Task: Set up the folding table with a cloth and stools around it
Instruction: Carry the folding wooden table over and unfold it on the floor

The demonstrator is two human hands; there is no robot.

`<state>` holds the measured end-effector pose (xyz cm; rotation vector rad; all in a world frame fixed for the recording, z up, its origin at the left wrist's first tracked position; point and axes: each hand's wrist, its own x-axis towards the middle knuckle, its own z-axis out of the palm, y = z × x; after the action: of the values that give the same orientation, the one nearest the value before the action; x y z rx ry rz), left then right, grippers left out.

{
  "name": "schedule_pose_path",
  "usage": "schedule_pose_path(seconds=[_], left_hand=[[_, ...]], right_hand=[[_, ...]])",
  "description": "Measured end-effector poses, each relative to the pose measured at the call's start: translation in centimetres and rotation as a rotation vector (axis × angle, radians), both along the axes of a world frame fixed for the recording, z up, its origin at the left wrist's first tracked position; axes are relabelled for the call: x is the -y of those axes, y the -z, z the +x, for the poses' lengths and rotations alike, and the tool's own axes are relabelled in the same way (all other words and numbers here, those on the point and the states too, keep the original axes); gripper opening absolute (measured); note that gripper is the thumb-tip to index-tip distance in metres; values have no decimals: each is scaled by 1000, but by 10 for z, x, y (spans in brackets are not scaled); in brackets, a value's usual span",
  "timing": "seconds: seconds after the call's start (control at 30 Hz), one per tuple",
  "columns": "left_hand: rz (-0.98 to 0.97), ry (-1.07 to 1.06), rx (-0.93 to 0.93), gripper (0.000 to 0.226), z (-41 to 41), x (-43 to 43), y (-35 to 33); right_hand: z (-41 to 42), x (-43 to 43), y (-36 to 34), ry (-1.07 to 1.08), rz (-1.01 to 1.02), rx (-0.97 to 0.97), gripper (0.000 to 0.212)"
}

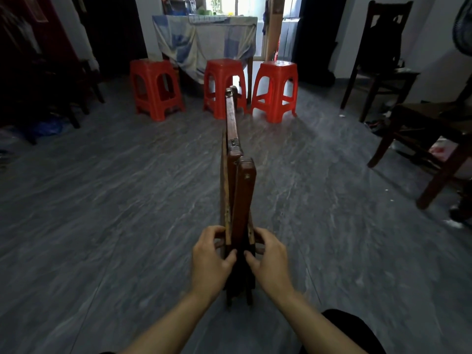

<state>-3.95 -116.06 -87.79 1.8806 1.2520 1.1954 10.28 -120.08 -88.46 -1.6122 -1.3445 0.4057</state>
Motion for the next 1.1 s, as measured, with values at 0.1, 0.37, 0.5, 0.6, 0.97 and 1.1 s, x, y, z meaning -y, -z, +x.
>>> schedule_pose_path(seconds=[0.1, 0.37, 0.5, 0.6, 0.97, 1.1], left_hand=[[65, 32, -49, 56, 2, 4, 6], [223, 84, -64, 45, 3, 5, 17], [223, 46, -76, 45, -7, 1, 11], [256, 23, -128, 48, -20, -6, 3], [401, -19, -381, 54, -86, -23, -44], [485, 52, -528, 60, -103, -24, -71]], right_hand=[[-11, 2, 9, 41, 46, -9, 61], [-6, 4, 13, 24, 172, 34, 72], [1, -1, 14, -6, 168, 67, 75], [8, -1, 5, -16, 176, 60, 72], [71, -9, -30, 3, 150, 302, 61], [80, -10, -42, -8, 158, 334, 54]])
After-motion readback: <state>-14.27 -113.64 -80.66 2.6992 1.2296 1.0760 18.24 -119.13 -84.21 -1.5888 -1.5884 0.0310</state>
